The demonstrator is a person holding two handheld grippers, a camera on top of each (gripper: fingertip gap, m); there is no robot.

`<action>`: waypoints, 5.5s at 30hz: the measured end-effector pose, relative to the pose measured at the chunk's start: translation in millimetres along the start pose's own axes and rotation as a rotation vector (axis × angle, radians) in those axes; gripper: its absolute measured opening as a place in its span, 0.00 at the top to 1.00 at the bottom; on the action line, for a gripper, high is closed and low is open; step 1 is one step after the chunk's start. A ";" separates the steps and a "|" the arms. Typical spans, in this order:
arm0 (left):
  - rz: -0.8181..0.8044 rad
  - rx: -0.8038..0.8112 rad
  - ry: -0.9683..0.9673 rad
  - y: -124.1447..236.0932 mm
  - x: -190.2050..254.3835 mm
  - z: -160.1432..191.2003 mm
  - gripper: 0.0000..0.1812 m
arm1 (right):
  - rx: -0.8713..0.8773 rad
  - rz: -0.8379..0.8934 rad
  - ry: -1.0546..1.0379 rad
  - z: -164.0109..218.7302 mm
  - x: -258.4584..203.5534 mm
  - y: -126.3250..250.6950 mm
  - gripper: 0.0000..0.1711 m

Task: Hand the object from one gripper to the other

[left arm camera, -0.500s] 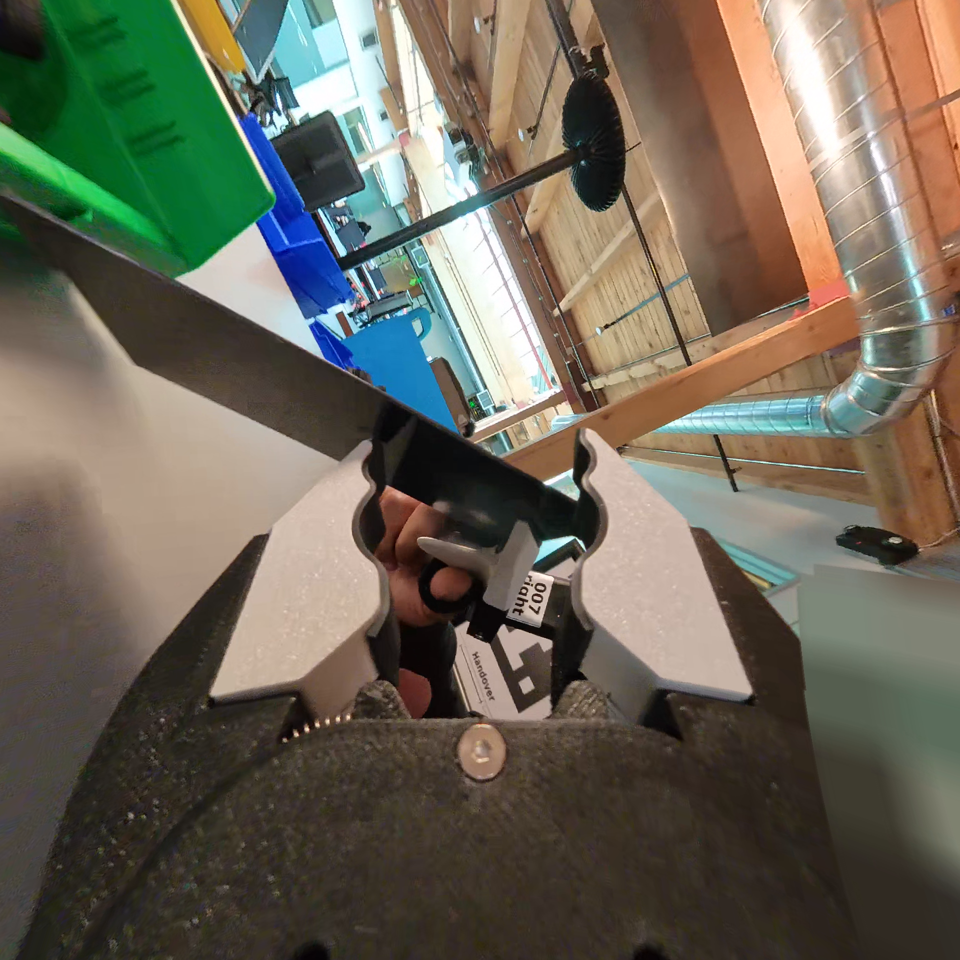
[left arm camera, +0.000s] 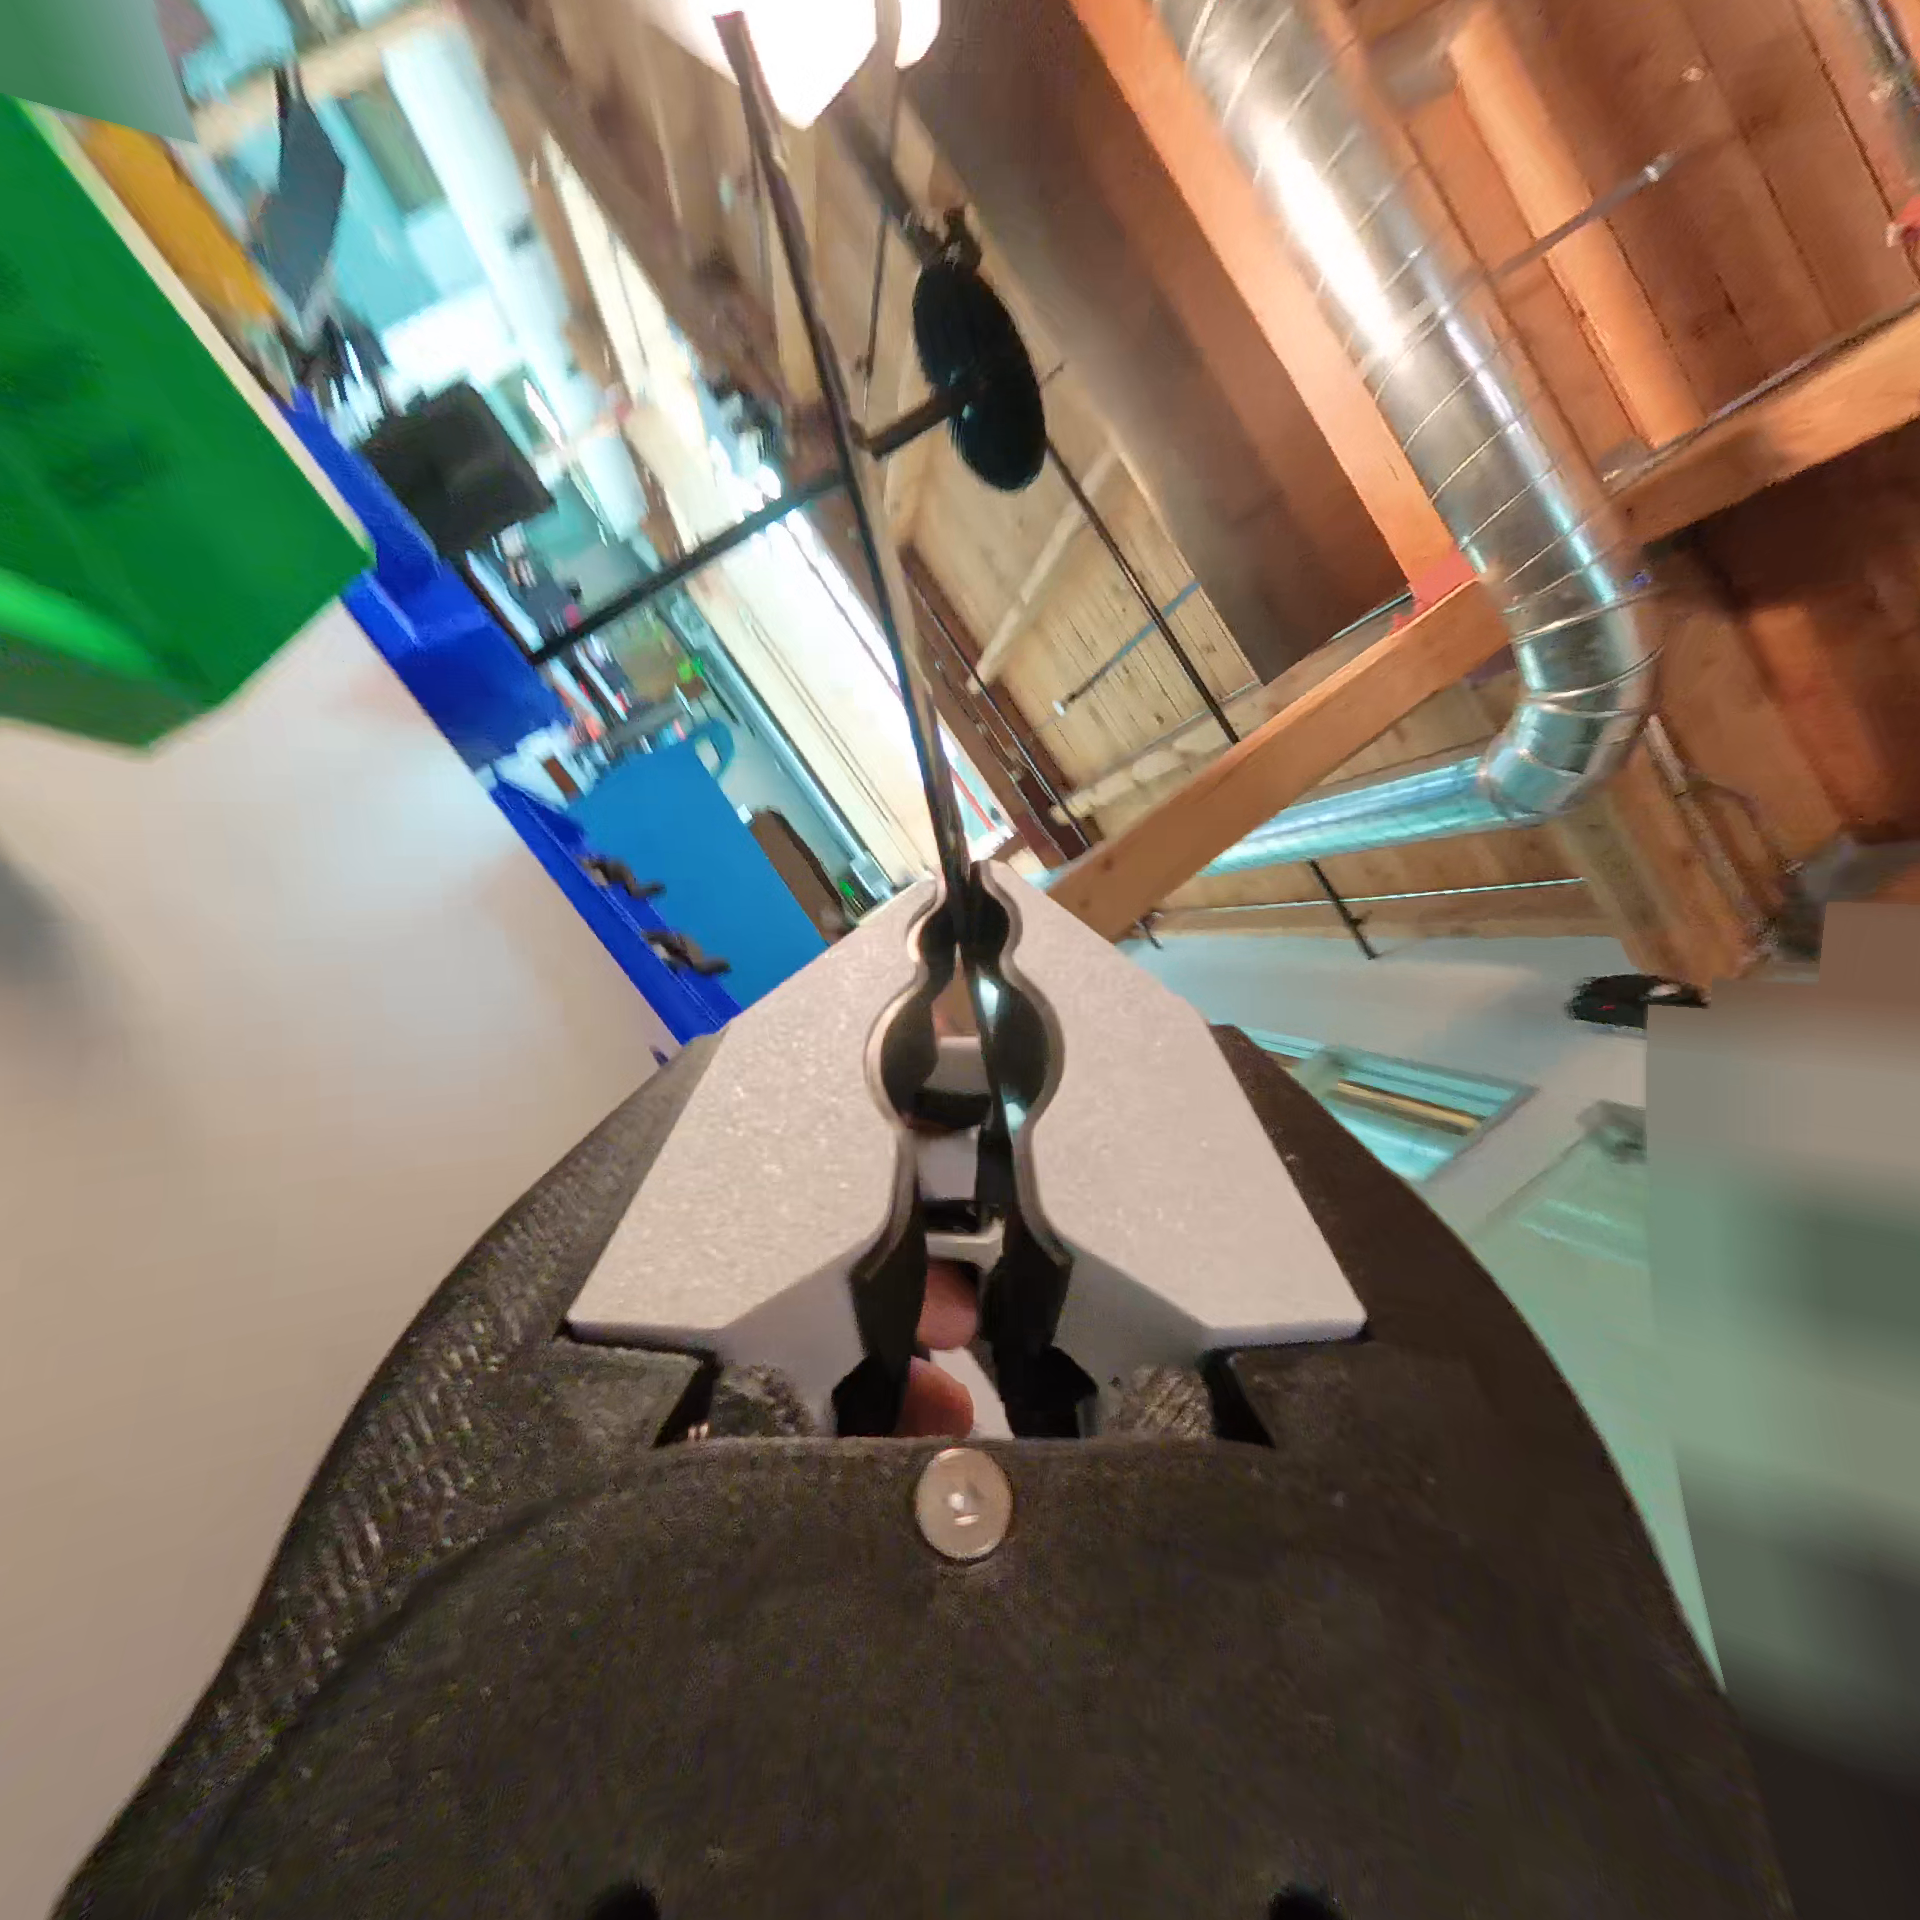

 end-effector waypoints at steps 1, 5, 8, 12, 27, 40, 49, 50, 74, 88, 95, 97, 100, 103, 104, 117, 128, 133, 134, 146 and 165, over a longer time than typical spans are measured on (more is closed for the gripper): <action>-0.002 0.035 -0.081 1.4 4.1 -2.5 0.99 | 0.026 -0.005 -0.104 3.1 1.8 -0.7 0.74; -0.007 0.177 -0.265 9.8 12.1 -10.9 0.99 | 0.087 0.012 -0.457 16.9 9.8 -7.4 0.71; 0.024 0.275 -0.343 17.1 14.2 -16.3 0.99 | 0.131 0.089 -0.676 24.9 18.7 -10.1 0.69; 0.073 0.264 -0.356 15.0 12.2 -13.5 0.99 | 0.152 0.099 -0.872 32.6 18.6 -18.3 0.81; -0.179 0.026 -0.504 0.3 21.9 -10.9 0.57 | 0.017 0.200 -0.117 2.7 16.8 -0.5 0.99; -0.132 0.000 -0.168 0.5 10.8 -10.4 0.56 | -0.068 0.139 0.161 7.3 1.9 -3.2 0.98; -0.240 0.126 -0.180 15.2 -9.3 -17.1 0.96 | -0.152 0.043 0.263 24.1 -14.7 -11.6 0.88; -0.223 0.148 -0.191 16.7 -9.3 -18.5 0.98 | -0.149 0.033 0.223 24.6 -14.3 -11.8 0.87; -0.113 0.136 -0.329 10.8 7.4 -21.3 0.71 | 0.190 0.149 -0.441 14.3 32.3 11.2 0.98; -0.093 0.056 0.058 5.9 -5.2 -15.6 0.55 | 0.050 0.120 0.018 7.9 18.7 16.7 0.98; -0.004 0.050 0.086 0.7 -1.6 -12.5 0.49 | 0.000 0.113 0.083 14.2 7.1 6.0 0.98; -0.061 0.056 0.068 3.3 -5.6 -13.8 0.53 | -0.028 0.086 0.117 16.4 1.8 2.0 0.97; -0.171 0.071 0.022 8.8 -12.7 -13.7 0.68 | -0.053 0.060 0.166 19.4 -4.8 -1.9 0.97; -0.190 0.121 0.000 13.6 -15.7 -15.4 0.83 | -0.088 0.044 0.179 24.5 -8.7 -4.3 0.93; -0.197 0.138 -0.007 15.3 -16.7 -16.3 0.89 | -0.095 0.039 0.172 26.2 -9.6 -5.1 0.90; -0.157 0.246 -0.085 17.7 -17.1 -14.2 0.98 | -0.109 -0.044 -0.012 33.4 -6.2 -2.4 0.78; -0.029 0.403 -0.159 34.4 1.1 -37.4 0.99 | 0.067 0.086 -0.430 28.9 26.0 8.0 0.72; 0.076 0.311 -0.227 20.0 3.9 -23.1 0.99 | 0.153 0.029 -0.864 36.2 30.5 -2.7 0.69; 0.086 0.297 -0.238 17.9 3.3 -20.4 0.99 | 0.170 0.014 -0.912 36.9 29.0 -4.8 0.70; -0.022 0.134 -0.273 5.7 0.2 -13.8 0.75 | 0.180 0.141 -0.585 28.0 28.3 4.2 0.98; -0.250 0.074 -0.021 1.1 -15.5 0.9 0.59 | 0.043 -0.013 0.002 20.5 -7.3 -0.9 0.96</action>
Point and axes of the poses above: each gripper's, where its closed fingertips meet, y back along the fingers, z out of its underside, x = y × z across the jaws, the point moved 9 cm from there along y, back along the fingers, and after that the axes turned 5 degrees about x, right-handed, at the moved point
